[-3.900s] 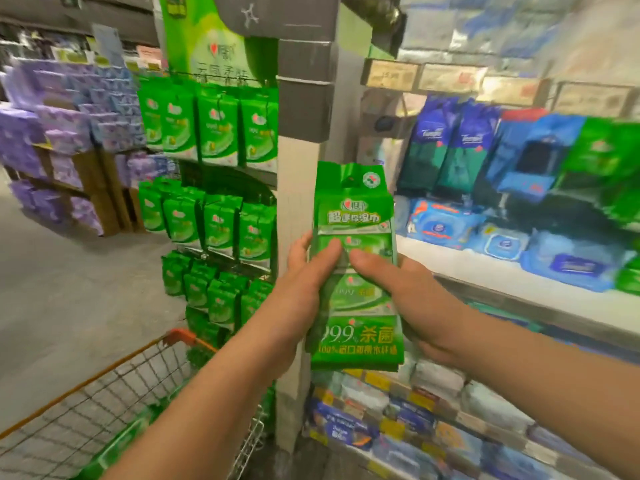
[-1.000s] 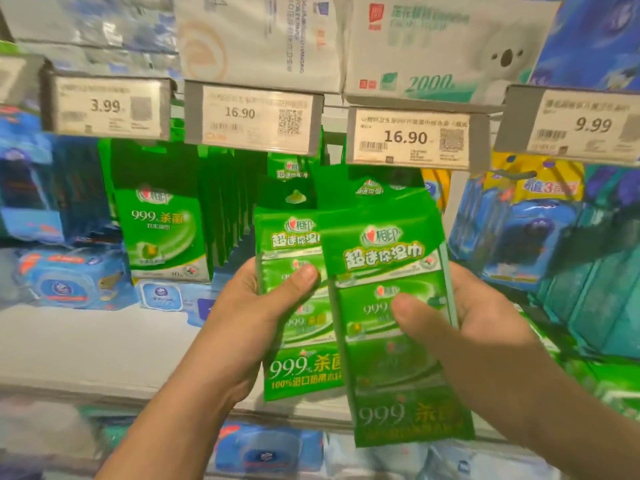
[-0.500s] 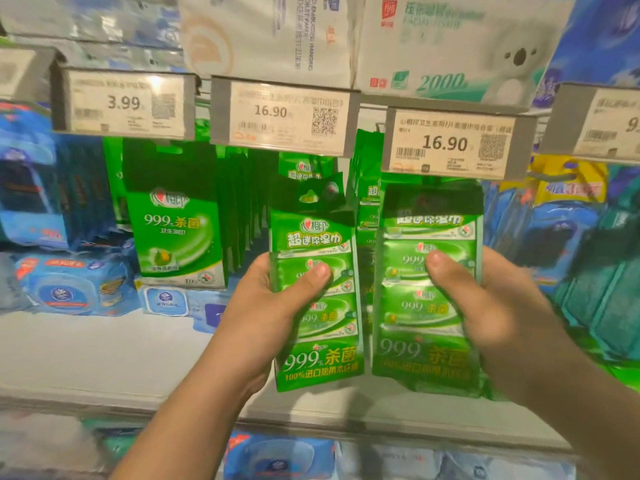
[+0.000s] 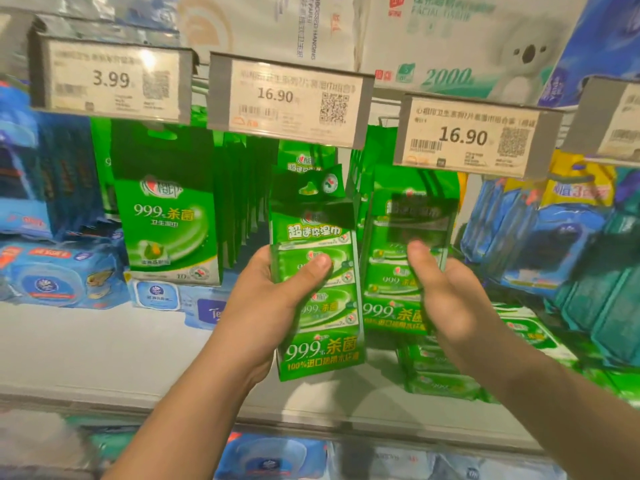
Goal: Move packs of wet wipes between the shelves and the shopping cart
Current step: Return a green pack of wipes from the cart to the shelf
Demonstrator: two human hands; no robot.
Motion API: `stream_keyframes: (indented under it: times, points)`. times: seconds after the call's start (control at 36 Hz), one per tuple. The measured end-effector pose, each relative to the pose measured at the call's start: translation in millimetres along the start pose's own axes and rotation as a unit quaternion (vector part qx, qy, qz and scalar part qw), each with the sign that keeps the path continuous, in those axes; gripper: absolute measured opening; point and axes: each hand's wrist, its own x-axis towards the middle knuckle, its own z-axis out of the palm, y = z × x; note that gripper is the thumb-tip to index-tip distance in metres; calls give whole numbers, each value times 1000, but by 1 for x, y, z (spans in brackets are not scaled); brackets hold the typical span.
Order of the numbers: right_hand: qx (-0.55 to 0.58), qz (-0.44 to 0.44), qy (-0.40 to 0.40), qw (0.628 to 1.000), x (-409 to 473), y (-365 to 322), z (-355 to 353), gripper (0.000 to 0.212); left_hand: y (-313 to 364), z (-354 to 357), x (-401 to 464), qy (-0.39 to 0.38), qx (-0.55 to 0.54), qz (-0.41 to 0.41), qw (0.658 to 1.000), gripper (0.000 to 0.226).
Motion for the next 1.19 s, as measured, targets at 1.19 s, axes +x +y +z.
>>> stream_keyframes:
  times: [1.19]
  points:
    - [-12, -32, -201, 979, -51, 13, -26, 52, -11, 44, -14, -110, 32, 30, 993, 46]
